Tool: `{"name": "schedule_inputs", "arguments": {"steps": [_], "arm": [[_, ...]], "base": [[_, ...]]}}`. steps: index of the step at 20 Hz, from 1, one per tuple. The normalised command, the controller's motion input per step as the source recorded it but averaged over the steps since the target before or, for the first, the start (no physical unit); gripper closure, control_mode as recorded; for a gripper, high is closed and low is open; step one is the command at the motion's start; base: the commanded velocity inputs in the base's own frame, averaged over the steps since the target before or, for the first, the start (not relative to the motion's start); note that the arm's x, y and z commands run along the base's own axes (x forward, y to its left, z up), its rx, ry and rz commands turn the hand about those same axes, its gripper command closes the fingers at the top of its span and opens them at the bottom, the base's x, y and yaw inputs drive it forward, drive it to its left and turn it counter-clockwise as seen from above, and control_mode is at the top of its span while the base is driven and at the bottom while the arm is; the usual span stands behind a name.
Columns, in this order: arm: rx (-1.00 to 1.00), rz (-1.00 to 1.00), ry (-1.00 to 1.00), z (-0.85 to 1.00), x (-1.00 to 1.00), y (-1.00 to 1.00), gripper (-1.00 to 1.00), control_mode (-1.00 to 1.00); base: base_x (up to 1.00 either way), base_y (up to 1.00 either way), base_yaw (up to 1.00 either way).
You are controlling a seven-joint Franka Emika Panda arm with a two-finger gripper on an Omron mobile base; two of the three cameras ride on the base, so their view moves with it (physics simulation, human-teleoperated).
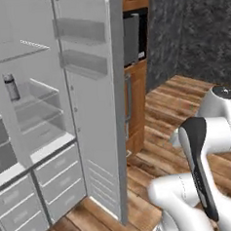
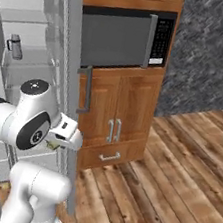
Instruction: Retrieve the butter from the fridge and place it on a plate on the dining table. Then retrieve the butter knife by the fridge and place it near the plate.
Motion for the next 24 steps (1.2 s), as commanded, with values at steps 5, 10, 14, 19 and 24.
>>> {"name": "schedule_inputs", "arguments": {"steps": [5,10,14,19,24], "arm": [[0.0,0.0,0.0,0.0,0.0,0.0,1.0,1.0],[0.0,0.0,0.0,0.0,0.0,0.0,1.0,1.0],[0.0,0.0,0.0,0.0,0.0,0.0,1.0,1.0],[0.0,0.0,0.0,0.0,0.0,0.0,1.0,1.0],[0.0,0.0,0.0,0.0,0.0,0.0,1.0,1.0]], "base": [[0.0,-0.15,-0.98],[0.02,-0.17,-0.93],[0.23,-0.13,-0.85],[0.31,0.06,-0.56],[0.49,0.1,-0.29]]}}
